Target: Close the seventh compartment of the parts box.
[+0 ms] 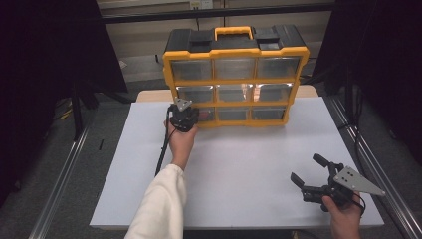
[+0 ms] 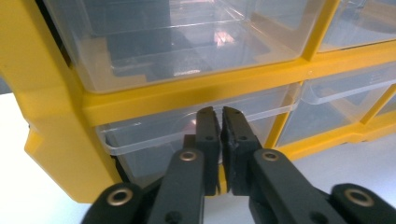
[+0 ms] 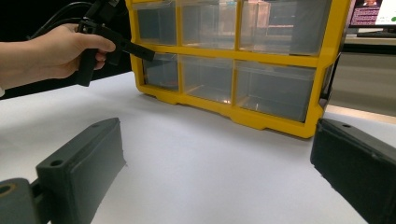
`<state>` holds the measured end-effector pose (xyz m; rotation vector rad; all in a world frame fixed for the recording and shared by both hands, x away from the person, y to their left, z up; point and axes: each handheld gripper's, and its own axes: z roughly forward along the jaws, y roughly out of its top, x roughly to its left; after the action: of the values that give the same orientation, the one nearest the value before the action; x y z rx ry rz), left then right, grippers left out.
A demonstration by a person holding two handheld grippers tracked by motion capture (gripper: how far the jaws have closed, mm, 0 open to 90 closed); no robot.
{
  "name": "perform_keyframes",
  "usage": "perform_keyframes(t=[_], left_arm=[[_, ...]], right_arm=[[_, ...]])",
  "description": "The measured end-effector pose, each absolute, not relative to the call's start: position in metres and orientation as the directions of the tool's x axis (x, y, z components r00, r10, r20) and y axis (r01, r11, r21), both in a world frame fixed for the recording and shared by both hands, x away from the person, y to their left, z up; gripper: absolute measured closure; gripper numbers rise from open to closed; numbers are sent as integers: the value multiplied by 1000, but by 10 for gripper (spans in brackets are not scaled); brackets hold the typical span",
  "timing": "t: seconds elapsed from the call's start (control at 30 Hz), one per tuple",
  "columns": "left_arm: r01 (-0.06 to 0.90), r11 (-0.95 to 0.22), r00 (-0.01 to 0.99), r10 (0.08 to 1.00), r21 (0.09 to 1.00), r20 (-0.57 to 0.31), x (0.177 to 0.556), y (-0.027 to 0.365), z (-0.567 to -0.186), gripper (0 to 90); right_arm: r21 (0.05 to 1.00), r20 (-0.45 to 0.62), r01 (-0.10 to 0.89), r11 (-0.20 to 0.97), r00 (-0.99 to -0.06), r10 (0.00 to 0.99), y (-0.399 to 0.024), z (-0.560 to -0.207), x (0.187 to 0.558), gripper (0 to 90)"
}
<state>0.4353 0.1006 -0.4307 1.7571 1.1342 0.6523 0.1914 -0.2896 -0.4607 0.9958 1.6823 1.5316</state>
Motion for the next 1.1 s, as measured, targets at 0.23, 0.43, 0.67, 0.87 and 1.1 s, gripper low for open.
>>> perform_keyframes(t=[0.23,0.43,0.67,0.87,1.1], left_arm=[[399,-131,471,879,907,-80,426,104,-430,671],[397,-145,513,854,906,-88,413,113,-433,539],[387,-159,547,832,908,-88,398,121,-430,430],[389,-130,544,832,912,-113,387,134,-434,359],[376,-130,567,815,917,-116,375,146,-436,275]], right_arm=[[993,26,111,34,-503,864,-290,-461,192,22],[993,26,110,34,-506,862,-287,-460,194,22],[993,25,111,36,-509,860,-287,-460,194,22],[994,26,108,33,-505,863,-286,-460,196,22],[993,34,115,27,-495,868,-286,-460,198,20]])
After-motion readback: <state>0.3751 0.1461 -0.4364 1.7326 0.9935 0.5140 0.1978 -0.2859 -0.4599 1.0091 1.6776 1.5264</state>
